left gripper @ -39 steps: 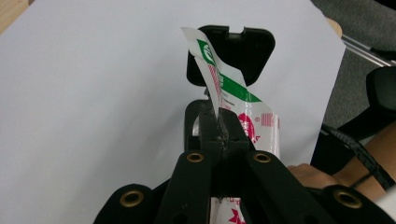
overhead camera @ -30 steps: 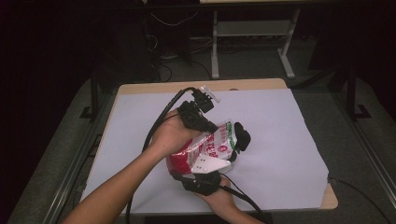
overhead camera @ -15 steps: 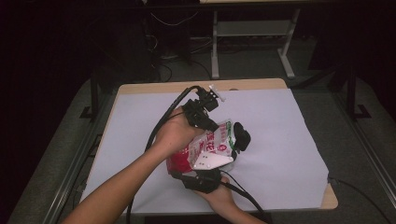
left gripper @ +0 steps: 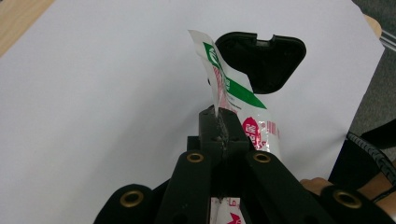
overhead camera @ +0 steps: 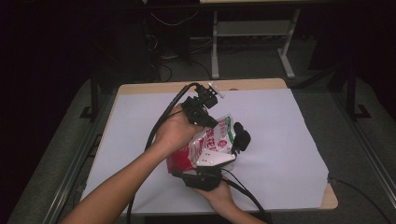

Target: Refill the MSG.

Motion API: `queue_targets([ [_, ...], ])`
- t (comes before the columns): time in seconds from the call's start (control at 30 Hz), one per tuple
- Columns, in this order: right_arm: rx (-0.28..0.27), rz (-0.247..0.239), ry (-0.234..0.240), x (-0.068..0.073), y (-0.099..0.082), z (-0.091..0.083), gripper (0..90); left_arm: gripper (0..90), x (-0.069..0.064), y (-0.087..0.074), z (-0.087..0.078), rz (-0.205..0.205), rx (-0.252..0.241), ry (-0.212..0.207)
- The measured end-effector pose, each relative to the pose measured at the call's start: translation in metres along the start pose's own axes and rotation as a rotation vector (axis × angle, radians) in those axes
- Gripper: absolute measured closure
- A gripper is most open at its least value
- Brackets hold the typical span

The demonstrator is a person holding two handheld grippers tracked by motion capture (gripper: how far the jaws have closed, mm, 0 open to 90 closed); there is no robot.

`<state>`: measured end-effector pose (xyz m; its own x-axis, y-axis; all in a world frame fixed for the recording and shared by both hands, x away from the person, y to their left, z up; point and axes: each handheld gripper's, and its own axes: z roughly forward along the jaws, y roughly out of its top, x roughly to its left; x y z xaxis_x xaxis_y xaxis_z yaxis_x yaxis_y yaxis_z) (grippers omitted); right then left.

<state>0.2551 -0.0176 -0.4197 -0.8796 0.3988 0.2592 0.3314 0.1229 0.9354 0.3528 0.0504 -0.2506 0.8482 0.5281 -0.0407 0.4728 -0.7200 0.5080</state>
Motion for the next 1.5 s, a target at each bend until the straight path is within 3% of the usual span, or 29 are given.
queue_targets([
  [0.3, -0.01, 0.011, 0.002, 0.001, -0.001, 0.001, 67.9, 90.0, -0.001, 0.001, 0.0, 0.005, -0.001, 0.003],
  [0.6, -0.021, 0.003, -0.06, -0.002, 0.0, -0.005, 68.1, 90.0, -0.002, 0.005, -0.003, 0.027, -0.057, -0.019],
  [0.8, -0.032, 0.036, -0.049, -0.003, 0.0, -0.006, 68.1, 90.0, -0.002, 0.01, 0.002, 0.04, -0.024, -0.007],
  [1.5, -0.049, 0.036, -0.055, -0.003, 0.002, -0.008, 68.1, 90.0, -0.005, 0.016, 0.003, 0.04, -0.021, -0.007],
])
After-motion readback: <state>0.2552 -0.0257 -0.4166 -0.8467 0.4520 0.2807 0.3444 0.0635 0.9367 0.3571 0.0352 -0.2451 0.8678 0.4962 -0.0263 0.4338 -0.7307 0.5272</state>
